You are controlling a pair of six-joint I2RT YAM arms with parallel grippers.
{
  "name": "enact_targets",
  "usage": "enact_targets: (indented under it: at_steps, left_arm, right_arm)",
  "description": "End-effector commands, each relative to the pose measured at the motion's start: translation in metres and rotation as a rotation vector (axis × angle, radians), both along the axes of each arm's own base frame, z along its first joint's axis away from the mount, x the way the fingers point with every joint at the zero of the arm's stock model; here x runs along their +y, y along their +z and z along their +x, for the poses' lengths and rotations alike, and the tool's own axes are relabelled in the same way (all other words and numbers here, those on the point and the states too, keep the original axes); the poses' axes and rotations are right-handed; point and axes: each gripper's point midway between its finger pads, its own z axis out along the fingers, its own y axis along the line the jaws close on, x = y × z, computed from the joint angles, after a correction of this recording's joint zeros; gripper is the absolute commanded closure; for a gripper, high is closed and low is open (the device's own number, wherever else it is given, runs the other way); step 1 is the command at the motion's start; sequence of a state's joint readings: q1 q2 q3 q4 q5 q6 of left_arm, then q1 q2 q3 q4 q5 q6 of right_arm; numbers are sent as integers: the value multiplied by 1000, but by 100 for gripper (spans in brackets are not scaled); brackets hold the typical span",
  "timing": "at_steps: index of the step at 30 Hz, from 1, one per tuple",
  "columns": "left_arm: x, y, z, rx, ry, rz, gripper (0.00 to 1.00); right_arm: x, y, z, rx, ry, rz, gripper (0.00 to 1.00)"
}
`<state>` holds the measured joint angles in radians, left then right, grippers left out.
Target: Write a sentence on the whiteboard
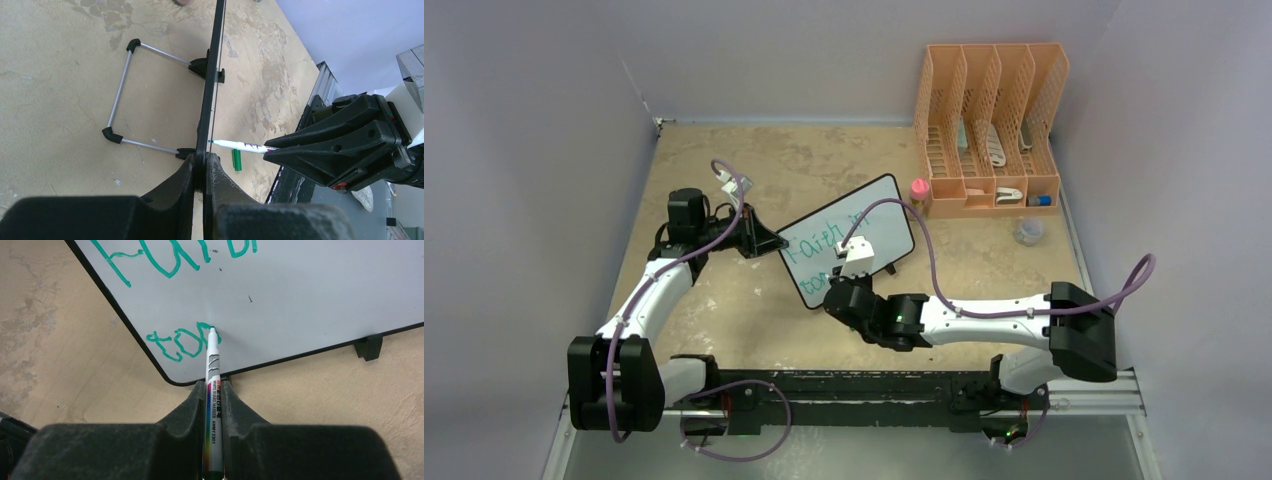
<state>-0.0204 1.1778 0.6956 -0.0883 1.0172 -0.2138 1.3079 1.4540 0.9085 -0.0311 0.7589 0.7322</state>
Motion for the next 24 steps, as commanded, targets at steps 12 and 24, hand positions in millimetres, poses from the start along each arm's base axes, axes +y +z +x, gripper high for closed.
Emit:
enact_targets:
  at_steps: [12,24]
  left_arm:
    - [1,-4,1,3,12,34,100]
    - [0,-5,1,6,10,34,100]
  right_arm:
    - [5,20,11,-52,-36,36,100]
    - [1,27,16,-73,-67,47,100]
